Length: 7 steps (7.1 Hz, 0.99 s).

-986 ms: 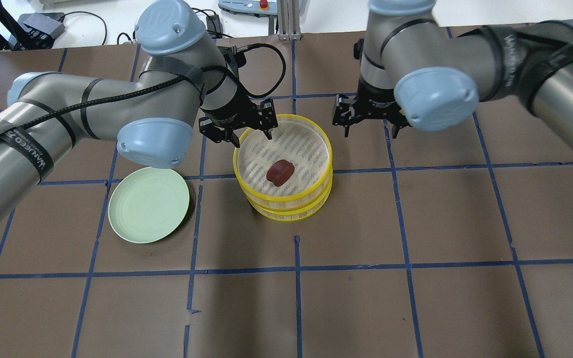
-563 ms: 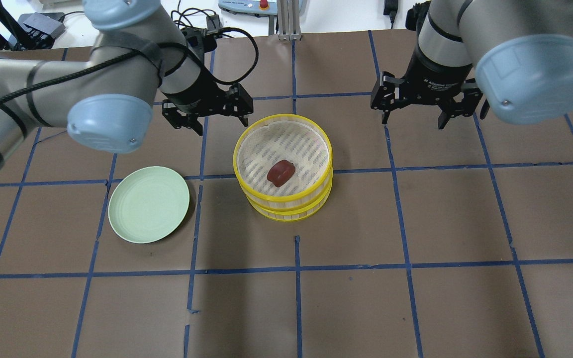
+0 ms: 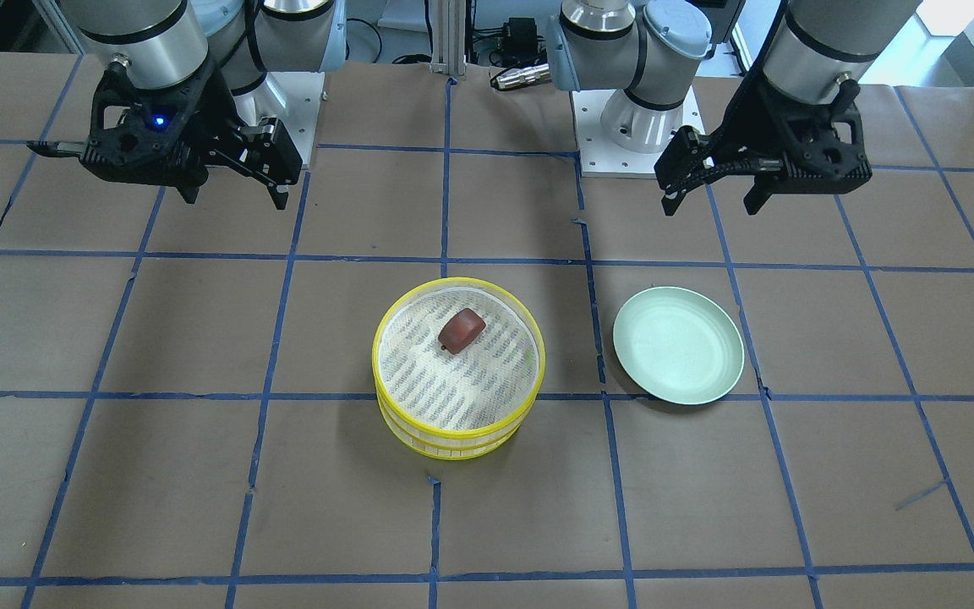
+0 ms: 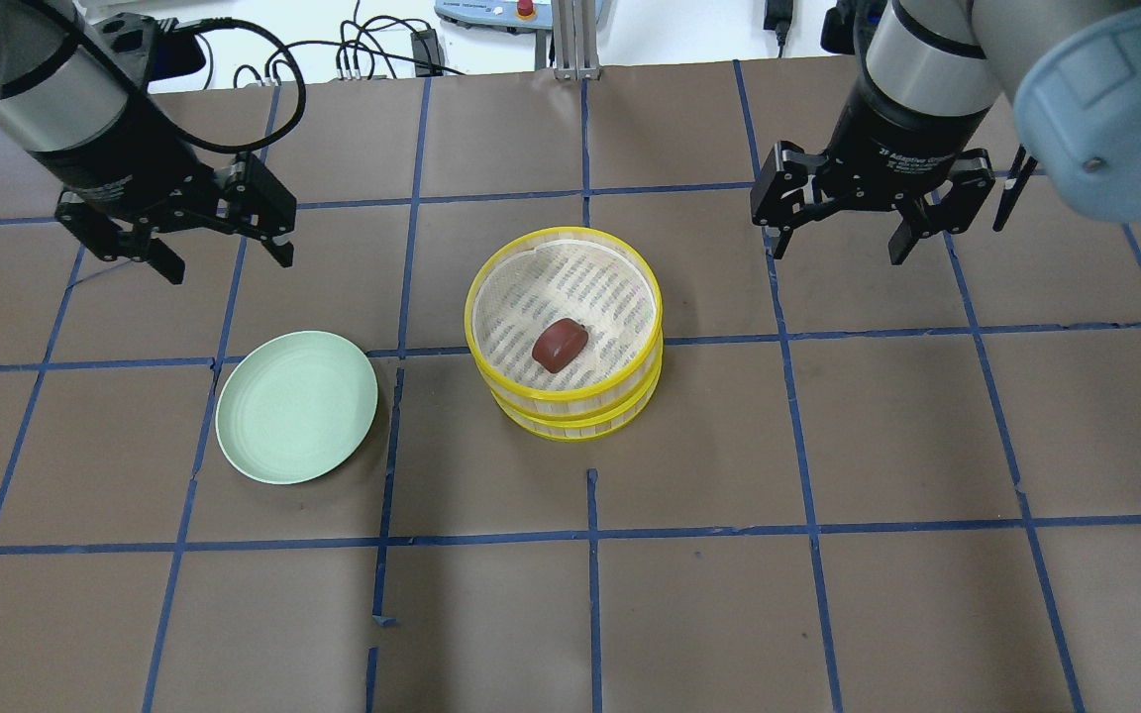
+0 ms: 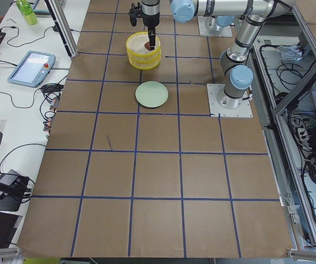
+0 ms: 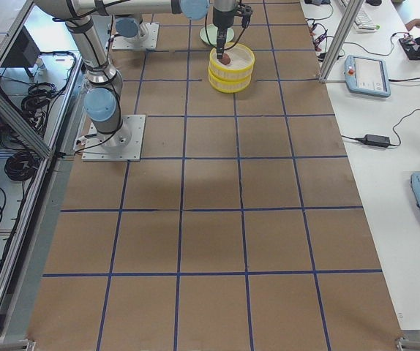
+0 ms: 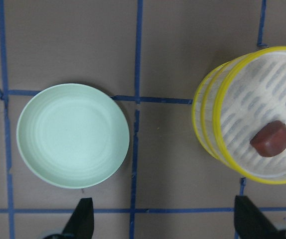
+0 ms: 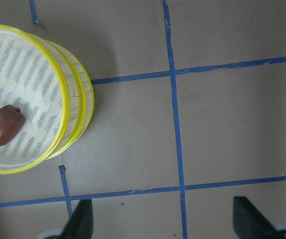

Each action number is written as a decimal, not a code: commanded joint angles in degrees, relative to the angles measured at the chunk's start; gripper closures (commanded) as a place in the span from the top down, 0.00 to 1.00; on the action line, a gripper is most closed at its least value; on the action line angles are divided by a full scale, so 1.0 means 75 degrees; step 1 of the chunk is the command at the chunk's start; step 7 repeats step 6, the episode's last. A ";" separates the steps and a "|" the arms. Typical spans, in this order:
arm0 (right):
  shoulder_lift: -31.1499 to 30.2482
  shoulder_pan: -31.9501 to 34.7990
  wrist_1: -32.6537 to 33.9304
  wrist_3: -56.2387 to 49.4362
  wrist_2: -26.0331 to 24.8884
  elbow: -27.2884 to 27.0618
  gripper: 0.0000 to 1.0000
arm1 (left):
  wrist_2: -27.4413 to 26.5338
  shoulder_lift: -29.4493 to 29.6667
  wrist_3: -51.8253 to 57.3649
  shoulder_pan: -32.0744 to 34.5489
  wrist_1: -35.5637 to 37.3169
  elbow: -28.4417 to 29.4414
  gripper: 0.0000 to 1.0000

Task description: Stack buns with steamer

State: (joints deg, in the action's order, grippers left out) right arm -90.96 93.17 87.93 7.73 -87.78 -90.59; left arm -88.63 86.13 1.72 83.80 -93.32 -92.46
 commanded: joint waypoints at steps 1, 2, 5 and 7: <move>-0.0001 -0.0012 0.0018 -0.0081 -0.0061 0.0008 1.00 | -0.0090 -0.0047 0.0087 0.0007 -0.0085 -0.0011 1.00; -0.0013 -0.0012 0.0041 -0.0070 -0.0074 0.0008 1.00 | -0.0089 -0.0046 0.0215 0.0007 -0.0084 0.0000 1.00; -0.0013 -0.0012 0.0065 -0.0058 -0.0097 -0.0004 1.00 | -0.0089 -0.0070 0.0240 0.0007 -0.0084 -0.0011 1.00; -0.0013 -0.0012 0.0065 -0.0058 -0.0097 -0.0004 1.00 | -0.0124 -0.0116 0.0240 0.0007 -0.0096 0.0000 1.00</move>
